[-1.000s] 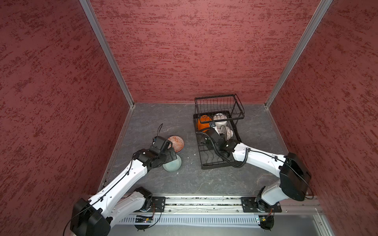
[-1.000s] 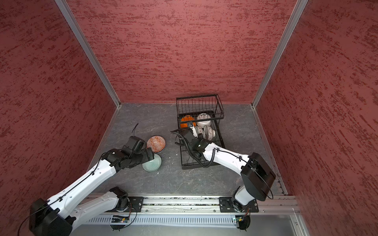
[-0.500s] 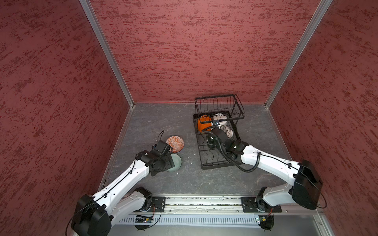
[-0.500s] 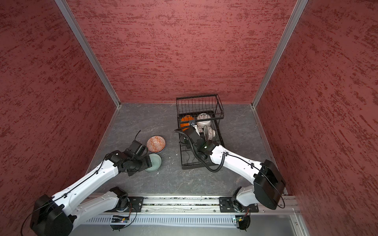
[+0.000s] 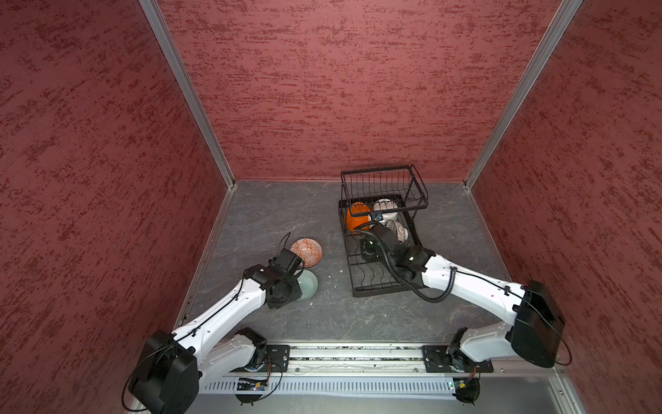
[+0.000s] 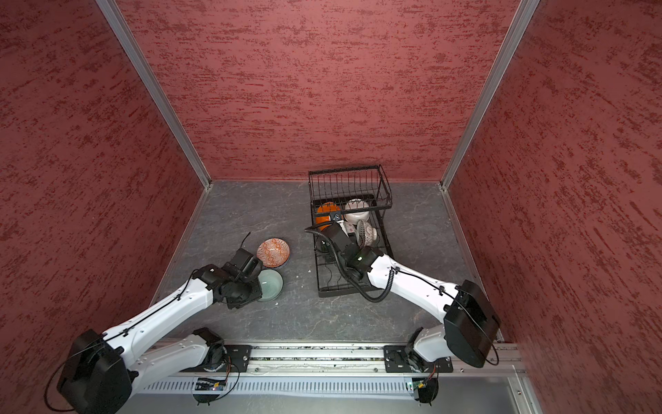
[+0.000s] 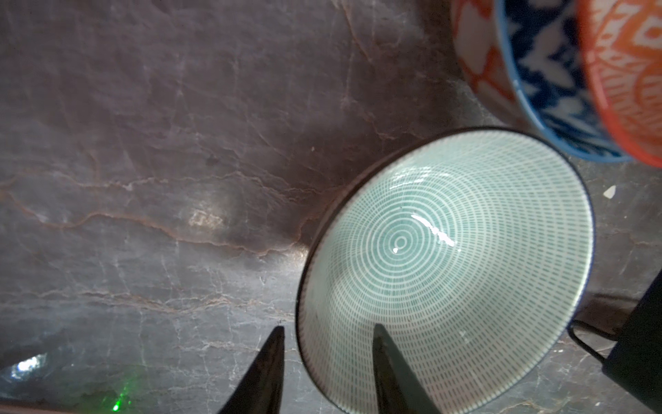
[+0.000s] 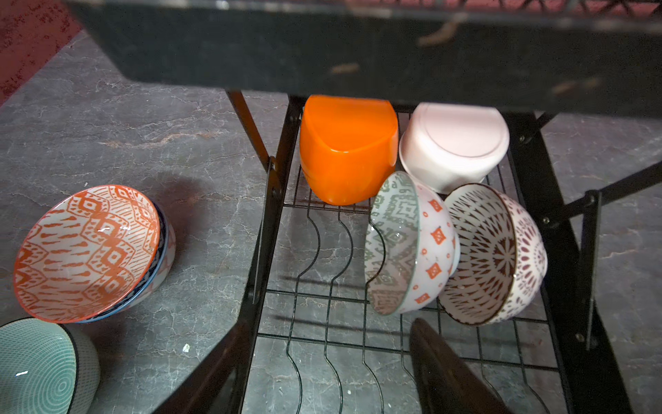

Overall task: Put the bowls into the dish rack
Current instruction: 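Grasp the mint-green striped bowl rim with the left gripper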

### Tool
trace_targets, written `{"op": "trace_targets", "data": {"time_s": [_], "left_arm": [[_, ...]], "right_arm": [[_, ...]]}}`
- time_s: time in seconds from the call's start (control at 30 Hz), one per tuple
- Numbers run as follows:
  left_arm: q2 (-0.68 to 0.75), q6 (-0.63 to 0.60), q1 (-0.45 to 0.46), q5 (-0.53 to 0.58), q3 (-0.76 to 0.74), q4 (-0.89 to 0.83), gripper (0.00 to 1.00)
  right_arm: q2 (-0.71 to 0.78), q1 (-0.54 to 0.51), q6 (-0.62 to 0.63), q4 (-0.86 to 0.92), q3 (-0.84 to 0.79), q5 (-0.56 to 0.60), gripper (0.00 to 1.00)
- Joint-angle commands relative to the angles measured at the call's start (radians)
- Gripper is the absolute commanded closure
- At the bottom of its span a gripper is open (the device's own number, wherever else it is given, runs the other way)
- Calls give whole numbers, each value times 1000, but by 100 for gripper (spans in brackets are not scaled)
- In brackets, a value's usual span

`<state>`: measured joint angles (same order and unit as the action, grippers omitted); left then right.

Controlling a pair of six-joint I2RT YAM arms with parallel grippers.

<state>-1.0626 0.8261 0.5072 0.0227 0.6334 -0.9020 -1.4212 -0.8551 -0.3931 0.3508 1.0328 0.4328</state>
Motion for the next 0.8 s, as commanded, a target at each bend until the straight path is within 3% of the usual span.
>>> {"op": "trace_targets", "data": {"time_s": [0.0,0.27,0.63,0.77], "left_arm": [[-7,-9,4,-4,-14,21,66],[-4,-10,4,-1,-45,45,75],[7,-52,6,-13,-37,54,99],[32,-74,12,-18,-30,54,100]], "right_arm": [[-14,-5,-18,-16,3,-19,29],[-27,-4,-21,-15,12,-34,28],[-56,-5,-23,0,37,-67,28],[-65,-5,-16,11,62,-93,28]]}}
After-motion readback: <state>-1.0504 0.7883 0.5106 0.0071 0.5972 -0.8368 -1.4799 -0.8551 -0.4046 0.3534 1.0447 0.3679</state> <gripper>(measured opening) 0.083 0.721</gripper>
